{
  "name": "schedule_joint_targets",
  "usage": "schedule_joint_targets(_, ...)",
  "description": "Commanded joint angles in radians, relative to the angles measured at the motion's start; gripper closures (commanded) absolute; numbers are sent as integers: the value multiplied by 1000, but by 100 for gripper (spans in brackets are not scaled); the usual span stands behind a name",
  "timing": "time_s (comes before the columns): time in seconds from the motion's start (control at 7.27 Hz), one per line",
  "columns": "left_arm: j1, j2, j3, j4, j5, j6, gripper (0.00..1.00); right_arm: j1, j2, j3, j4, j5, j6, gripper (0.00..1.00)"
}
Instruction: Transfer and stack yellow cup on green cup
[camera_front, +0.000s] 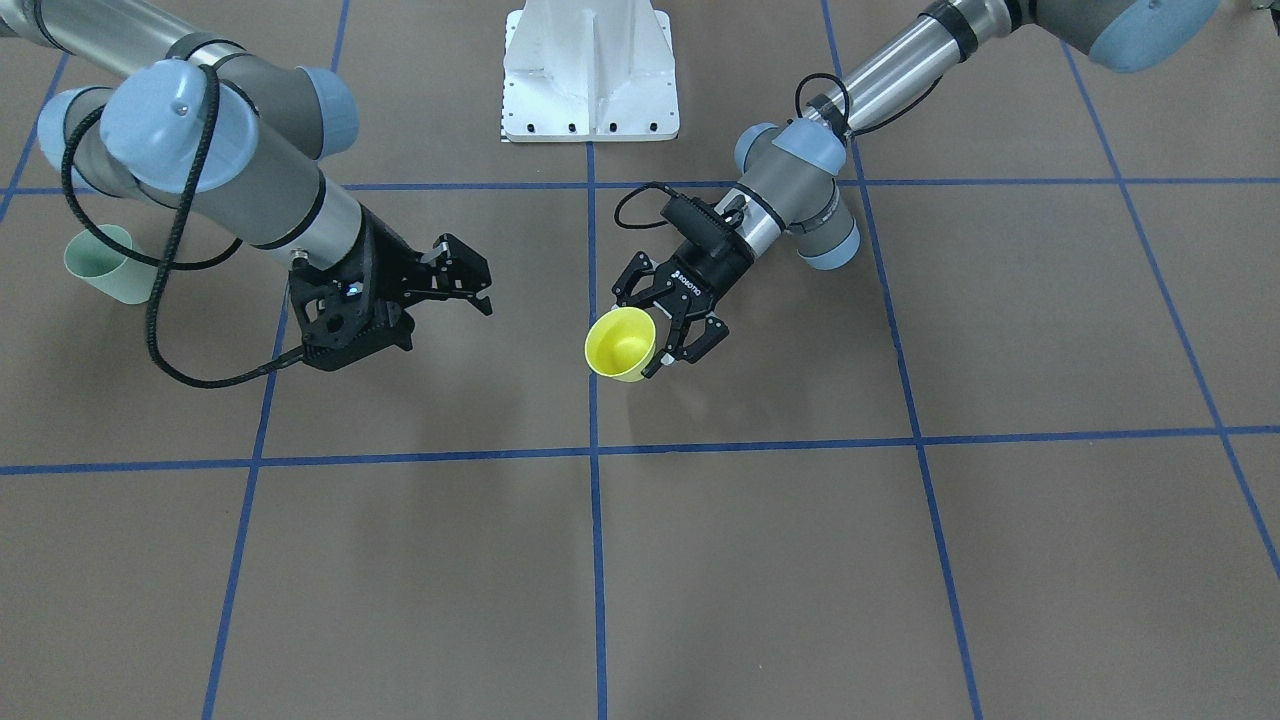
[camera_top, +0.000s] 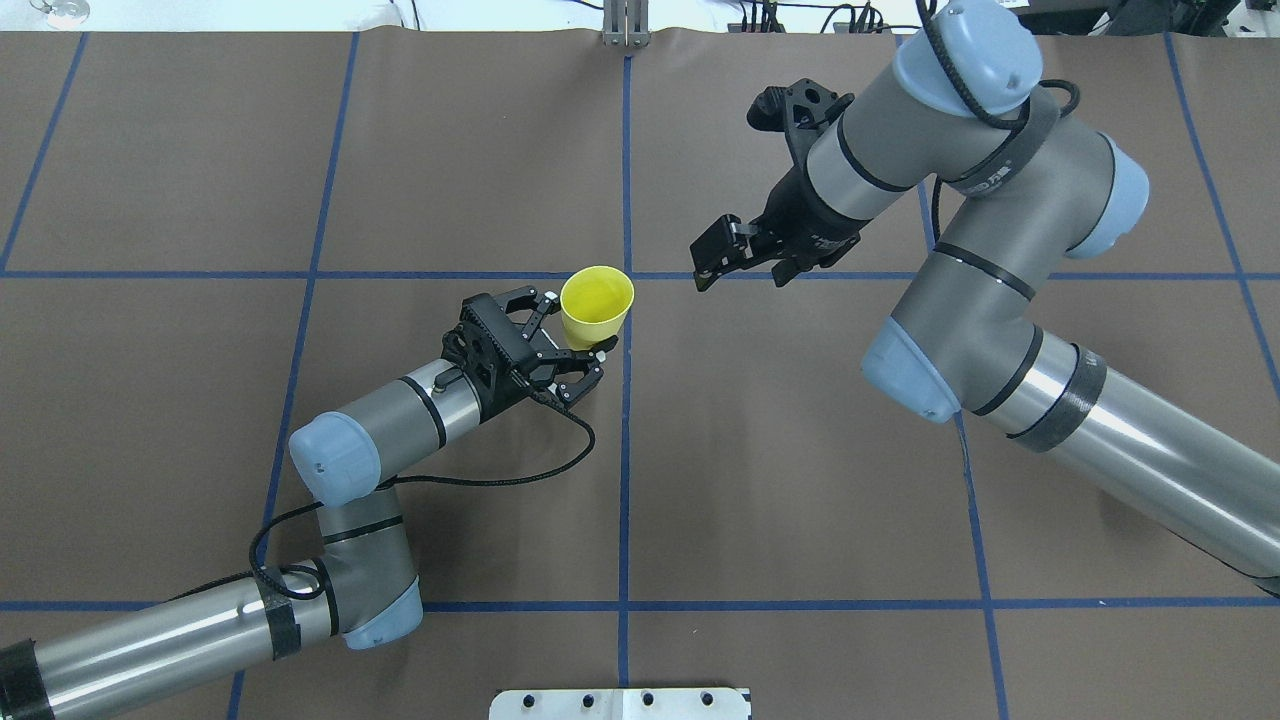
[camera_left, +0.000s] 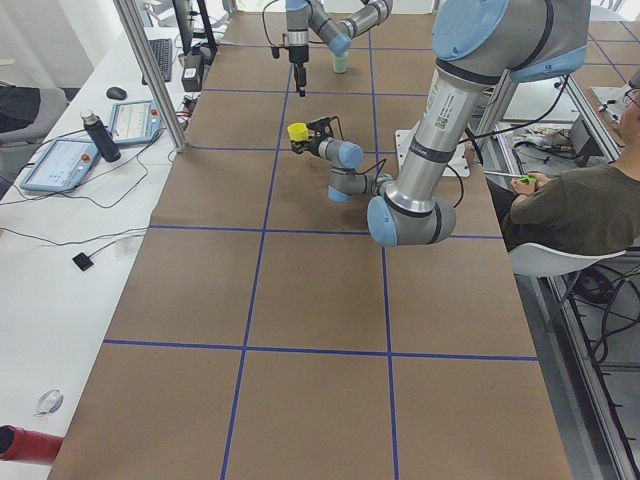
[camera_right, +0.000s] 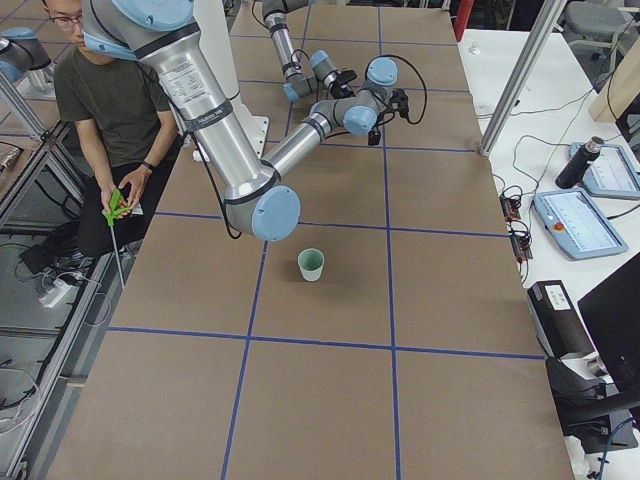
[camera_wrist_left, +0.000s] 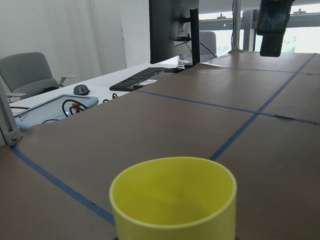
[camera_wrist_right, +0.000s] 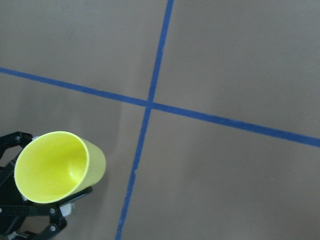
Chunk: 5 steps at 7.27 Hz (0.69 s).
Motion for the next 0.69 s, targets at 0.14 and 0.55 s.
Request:
schedule_joint_targets(0.14,10,3,-4,-14,16,2,49,-65,54,-32,-1,-103,30,1)
schedule_joint_targets(0.55,65,5,-5,-43,42,5,49,-81,75,-49,-2,-102,80,6)
